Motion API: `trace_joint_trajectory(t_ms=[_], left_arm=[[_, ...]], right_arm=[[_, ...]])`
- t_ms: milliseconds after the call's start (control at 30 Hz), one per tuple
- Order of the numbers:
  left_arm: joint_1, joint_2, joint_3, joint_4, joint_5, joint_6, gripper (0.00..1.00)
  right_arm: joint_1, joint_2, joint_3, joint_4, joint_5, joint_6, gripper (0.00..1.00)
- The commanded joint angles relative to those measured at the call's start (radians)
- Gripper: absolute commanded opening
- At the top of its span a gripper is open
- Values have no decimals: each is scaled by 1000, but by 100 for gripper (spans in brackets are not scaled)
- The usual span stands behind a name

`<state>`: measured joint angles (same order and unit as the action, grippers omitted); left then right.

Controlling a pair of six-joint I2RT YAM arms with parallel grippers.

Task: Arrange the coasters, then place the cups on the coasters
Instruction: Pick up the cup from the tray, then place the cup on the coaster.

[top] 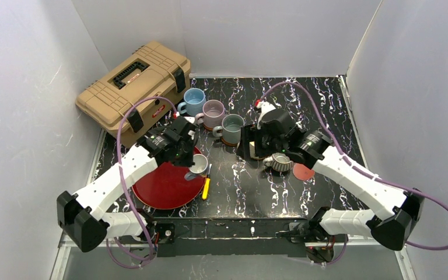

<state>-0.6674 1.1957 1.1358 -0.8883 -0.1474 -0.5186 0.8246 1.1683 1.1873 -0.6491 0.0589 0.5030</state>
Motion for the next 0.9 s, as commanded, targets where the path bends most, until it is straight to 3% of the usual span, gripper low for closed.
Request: trace_joint_trajectory(t_ms=[0,367,867], left_arm=[[-58,21,51,17,-8,-59,0],[-162,129,83,64,11,-103,0],[-220,129,86,140,-2,-169,0]], right_arm=[[86,45,51,47,94,71,85],[206,139,77,77,131,125,82],[237,209,12,47,244,178,65]])
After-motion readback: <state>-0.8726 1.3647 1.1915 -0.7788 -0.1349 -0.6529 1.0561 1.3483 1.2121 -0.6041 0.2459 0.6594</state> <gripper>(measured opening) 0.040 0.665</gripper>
